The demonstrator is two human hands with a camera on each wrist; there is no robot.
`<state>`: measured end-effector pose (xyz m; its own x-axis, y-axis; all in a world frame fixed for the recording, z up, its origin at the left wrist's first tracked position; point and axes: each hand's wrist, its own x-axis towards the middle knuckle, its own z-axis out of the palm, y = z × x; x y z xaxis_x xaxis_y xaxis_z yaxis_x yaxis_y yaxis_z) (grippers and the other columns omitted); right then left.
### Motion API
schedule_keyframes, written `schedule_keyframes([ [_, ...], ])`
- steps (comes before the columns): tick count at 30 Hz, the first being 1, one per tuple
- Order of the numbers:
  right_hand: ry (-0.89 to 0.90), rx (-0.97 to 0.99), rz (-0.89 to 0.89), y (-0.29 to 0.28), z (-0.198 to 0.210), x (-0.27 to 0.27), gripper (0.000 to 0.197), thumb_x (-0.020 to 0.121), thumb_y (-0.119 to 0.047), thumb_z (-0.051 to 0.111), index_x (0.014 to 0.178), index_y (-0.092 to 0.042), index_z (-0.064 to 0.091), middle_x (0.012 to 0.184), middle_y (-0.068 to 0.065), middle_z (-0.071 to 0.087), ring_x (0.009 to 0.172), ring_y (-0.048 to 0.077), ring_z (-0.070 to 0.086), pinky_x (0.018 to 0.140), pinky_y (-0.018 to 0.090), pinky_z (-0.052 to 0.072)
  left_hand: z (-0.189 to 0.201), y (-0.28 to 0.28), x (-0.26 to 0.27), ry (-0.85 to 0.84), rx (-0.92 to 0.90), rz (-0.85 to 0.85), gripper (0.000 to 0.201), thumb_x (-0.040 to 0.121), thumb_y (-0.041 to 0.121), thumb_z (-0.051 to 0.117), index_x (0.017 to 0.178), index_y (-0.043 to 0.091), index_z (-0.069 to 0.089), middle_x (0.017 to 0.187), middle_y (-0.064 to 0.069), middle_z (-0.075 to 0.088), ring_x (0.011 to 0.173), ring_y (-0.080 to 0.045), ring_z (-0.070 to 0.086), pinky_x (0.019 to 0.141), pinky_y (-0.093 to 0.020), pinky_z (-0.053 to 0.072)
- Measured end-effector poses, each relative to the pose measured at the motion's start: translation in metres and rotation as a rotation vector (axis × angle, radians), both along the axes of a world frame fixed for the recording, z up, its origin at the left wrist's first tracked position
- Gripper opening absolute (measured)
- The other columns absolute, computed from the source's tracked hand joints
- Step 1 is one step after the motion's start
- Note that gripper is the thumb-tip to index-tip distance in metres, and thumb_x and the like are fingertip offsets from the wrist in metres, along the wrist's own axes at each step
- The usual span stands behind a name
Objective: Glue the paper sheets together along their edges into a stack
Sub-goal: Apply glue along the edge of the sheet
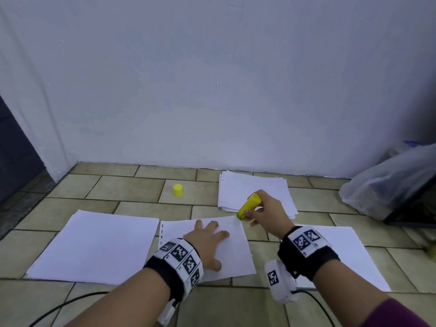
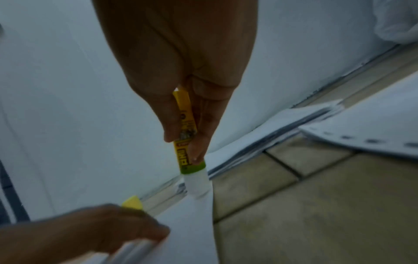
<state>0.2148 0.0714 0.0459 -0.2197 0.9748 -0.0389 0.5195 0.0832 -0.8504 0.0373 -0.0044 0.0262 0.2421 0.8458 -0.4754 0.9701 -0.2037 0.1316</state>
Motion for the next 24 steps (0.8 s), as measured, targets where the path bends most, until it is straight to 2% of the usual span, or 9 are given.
schedule_keyframes([
  [3, -0.116, 0.083, 0.033, -0.002, -0.007, -0.007, 0.024, 0.085, -0.002, 0.065, 0.100, -0.011, 0.049, 0.084, 0.007, 0.065, 0.066, 0.020, 0.063, 0.059, 0.025, 0.054, 0.003, 0.003, 0.000, 0.028, 0.011, -0.014, 0.082, 0.084, 0.044, 0.065, 0.150, 0.036, 0.017, 0.155, 0.001, 0.013, 0.138, -0.034, 0.013, 0.101, -0.043, 0.043],
  [6, -0.238, 0.133, 0.106, -0.002, -0.004, -0.011, 0.024, 0.086, -0.003, 0.062, 0.105, -0.012, 0.049, 0.084, 0.003, 0.064, 0.074, 0.022, 0.061, 0.070, 0.029, 0.051, 0.005, 0.004, -0.002, 0.030, 0.014, -0.020, 0.083, 0.084, 0.045, 0.066, 0.150, 0.038, 0.017, 0.156, 0.003, 0.013, 0.139, -0.032, 0.014, 0.102, -0.044, 0.042],
  [9, -0.382, 0.159, 0.207, -0.007, 0.003, -0.011, 0.027, 0.087, -0.004, 0.060, 0.111, -0.011, 0.048, 0.096, 0.010, 0.068, 0.078, 0.022, 0.058, 0.071, 0.028, 0.048, 0.005, 0.004, -0.004, 0.038, 0.007, -0.028, 0.084, 0.084, 0.047, 0.065, 0.151, 0.039, 0.016, 0.157, 0.004, 0.011, 0.140, -0.032, 0.013, 0.104, -0.047, 0.041],
  [12, -0.509, 0.145, 0.273, -0.019, 0.010, -0.007, 0.030, 0.089, -0.009, 0.059, 0.116, -0.012, 0.045, 0.094, 0.010, 0.061, 0.077, 0.024, 0.055, 0.066, 0.030, 0.046, 0.005, 0.004, -0.004, 0.062, -0.012, -0.052, 0.083, 0.086, 0.045, 0.064, 0.152, 0.038, 0.013, 0.158, 0.002, 0.008, 0.141, -0.034, 0.010, 0.106, -0.048, 0.039],
  [14, -0.558, 0.140, 0.315, -0.030, 0.013, -0.002, 0.030, 0.089, -0.010, 0.059, 0.115, -0.013, 0.045, 0.089, 0.007, 0.058, 0.076, 0.023, 0.055, 0.067, 0.031, 0.047, 0.004, 0.004, -0.002, 0.078, -0.018, -0.058, 0.081, 0.088, 0.038, 0.064, 0.151, 0.035, 0.013, 0.158, -0.001, 0.007, 0.141, -0.036, 0.009, 0.106, -0.048, 0.039],
  [16, -0.588, 0.137, 0.360, -0.040, 0.016, 0.003, 0.029, 0.089, -0.009, 0.059, 0.114, -0.012, 0.045, 0.092, 0.008, 0.061, 0.081, 0.024, 0.058, 0.072, 0.033, 0.049, 0.003, 0.003, 0.000, 0.091, -0.013, -0.057, 0.076, 0.091, 0.027, 0.062, 0.151, 0.033, 0.015, 0.158, -0.003, 0.006, 0.140, -0.037, 0.010, 0.104, -0.049, 0.040],
  [20, -0.597, 0.104, 0.393, -0.056, 0.019, 0.013, 0.028, 0.089, -0.009, 0.059, 0.114, -0.012, 0.047, 0.089, 0.003, 0.057, 0.079, 0.018, 0.052, 0.071, 0.028, 0.045, 0.008, 0.001, -0.001, 0.163, -0.001, -0.110, 0.077, 0.092, 0.001, 0.049, 0.152, 0.033, 0.011, 0.160, -0.004, -0.001, 0.143, -0.037, 0.006, 0.106, -0.045, 0.038],
  [24, -0.626, 0.049, 0.447, -0.062, 0.024, 0.020, 0.028, 0.087, -0.015, 0.064, 0.109, -0.018, 0.047, 0.097, 0.007, 0.062, 0.084, 0.021, 0.057, 0.077, 0.032, 0.051, 0.015, -0.003, -0.006, 0.221, -0.004, -0.178, 0.082, 0.093, 0.002, 0.048, 0.153, 0.035, 0.004, 0.161, -0.003, -0.005, 0.144, -0.034, 0.006, 0.105, -0.042, 0.037],
])
